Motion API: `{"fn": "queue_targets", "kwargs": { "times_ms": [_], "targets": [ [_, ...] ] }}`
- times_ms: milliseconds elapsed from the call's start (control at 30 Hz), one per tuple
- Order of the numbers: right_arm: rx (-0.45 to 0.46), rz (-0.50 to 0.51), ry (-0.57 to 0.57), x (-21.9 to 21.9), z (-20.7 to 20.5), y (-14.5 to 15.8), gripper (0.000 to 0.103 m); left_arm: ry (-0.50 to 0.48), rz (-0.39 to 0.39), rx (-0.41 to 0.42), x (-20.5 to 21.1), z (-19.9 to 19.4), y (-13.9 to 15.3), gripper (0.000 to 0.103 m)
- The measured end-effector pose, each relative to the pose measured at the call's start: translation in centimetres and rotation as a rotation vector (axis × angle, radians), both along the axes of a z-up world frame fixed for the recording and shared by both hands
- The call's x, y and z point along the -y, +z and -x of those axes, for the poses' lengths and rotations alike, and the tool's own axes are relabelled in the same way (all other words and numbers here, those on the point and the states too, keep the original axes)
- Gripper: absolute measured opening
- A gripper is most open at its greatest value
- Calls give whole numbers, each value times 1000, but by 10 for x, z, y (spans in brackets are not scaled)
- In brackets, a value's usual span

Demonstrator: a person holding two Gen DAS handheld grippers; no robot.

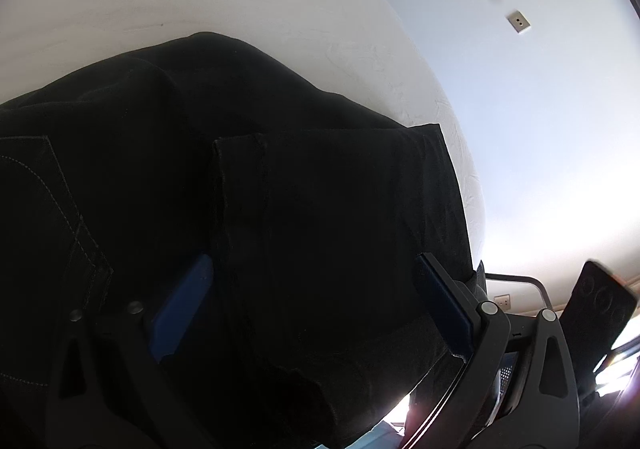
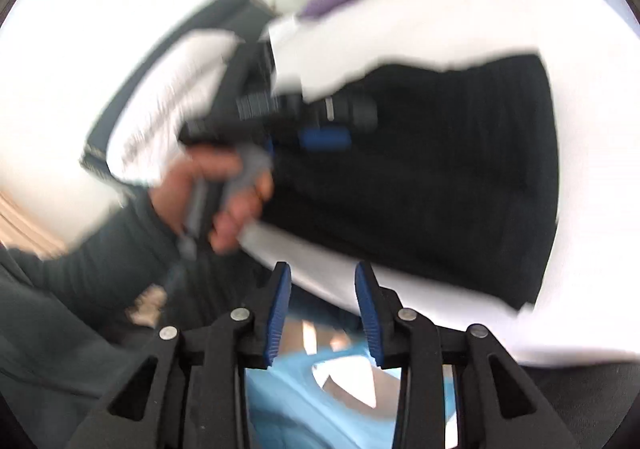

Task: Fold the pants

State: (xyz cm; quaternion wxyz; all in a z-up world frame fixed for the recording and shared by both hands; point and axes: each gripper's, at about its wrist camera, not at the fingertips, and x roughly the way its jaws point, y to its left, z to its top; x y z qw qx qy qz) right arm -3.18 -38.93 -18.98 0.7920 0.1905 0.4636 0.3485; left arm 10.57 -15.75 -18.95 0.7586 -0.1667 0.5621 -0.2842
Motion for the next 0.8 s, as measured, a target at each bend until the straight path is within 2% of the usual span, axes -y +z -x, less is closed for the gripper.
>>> {"fn": "queue_targets", "kwargs": {
  "times_ms": [67, 200, 267, 333, 367, 433, 500, 567, 600, 633, 700, 800],
  "targets": [
    [6, -51, -51, 7, -20, 5, 37, -7, -2, 5, 5, -3, 0, 100],
    [-8, -59, -133, 13, -51, -5, 37, -25, -2, 11, 9, 2, 2, 100],
    [-81, 38, -148, 8, -59, -19, 37, -35, -8, 14, 13, 11, 0, 100],
    [-141, 135, -86, -10, -57, -27, 37, -32, -29, 27, 17, 15, 6, 100],
    [-129, 166, -54, -16, -47, -28, 37, -16, -28, 38, 18, 14, 11, 100],
    [-124, 170, -16, -20, -28, -27, 37, 7, 31, 71, 21, 14, 27, 100],
    [-178, 136, -23, -19, -18, -37, 32, 0, 70, 81, 34, 3, 36, 100],
    [-239, 179, -44, -20, -13, -54, 31, -51, 72, 72, 56, -2, 33, 100],
    [-260, 185, -57, -19, -12, -60, 26, -75, 70, 66, 68, -5, 30, 100],
    [-271, 168, -65, -24, -15, -59, 27, -102, 66, 44, 80, -9, 23, 100],
    [-236, 120, -32, -28, -10, -44, 28, -112, 34, 11, 90, -17, 9, 100],
    [-126, 24, 33, -21, -1, -9, 28, -126, 36, 33, 96, -9, 9, 100]
  ]
}}
